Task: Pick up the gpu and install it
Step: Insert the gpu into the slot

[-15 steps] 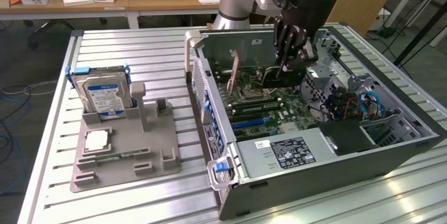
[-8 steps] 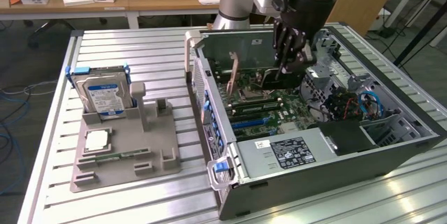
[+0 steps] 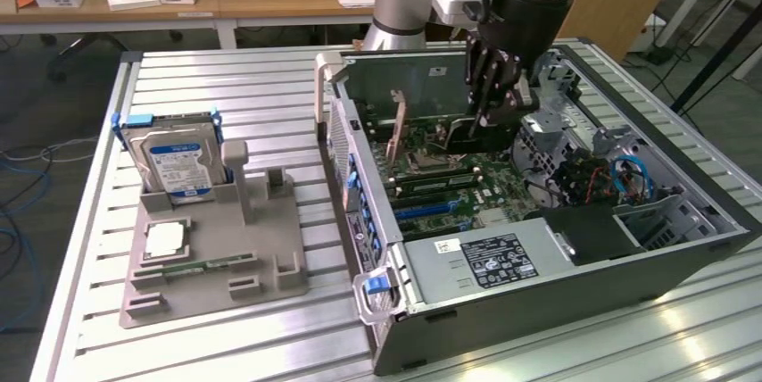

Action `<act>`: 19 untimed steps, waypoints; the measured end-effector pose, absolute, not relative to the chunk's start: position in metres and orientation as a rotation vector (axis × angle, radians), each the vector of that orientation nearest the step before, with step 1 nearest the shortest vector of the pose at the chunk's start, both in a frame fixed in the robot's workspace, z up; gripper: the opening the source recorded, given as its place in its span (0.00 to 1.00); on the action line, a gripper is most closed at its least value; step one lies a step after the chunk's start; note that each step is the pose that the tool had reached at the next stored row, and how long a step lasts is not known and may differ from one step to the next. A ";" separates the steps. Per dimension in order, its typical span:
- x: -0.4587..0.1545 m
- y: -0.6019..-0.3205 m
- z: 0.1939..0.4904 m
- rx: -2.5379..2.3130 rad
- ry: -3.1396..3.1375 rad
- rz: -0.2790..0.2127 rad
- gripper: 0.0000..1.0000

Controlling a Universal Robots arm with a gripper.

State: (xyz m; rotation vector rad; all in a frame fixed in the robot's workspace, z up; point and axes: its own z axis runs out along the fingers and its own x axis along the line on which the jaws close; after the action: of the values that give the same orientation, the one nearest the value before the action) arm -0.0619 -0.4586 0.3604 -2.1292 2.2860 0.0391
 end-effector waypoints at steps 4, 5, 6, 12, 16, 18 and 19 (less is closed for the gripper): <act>-0.062 -0.459 0.359 -2.129 2.286 0.039 0.26; -0.062 -0.459 0.358 -2.129 2.286 0.039 0.26; -0.062 -0.459 0.358 -2.129 2.286 0.039 0.26; -0.062 -0.459 0.353 -2.129 2.286 0.039 0.26; -0.062 -0.459 0.351 -2.129 2.286 0.039 0.26; -0.062 -0.459 0.349 -2.129 2.286 0.039 0.26; -0.062 -0.459 0.349 -2.129 2.286 0.039 0.26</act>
State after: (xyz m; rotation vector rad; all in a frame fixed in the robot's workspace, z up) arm -0.0619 -0.4586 0.3486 -2.1291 2.2859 0.0392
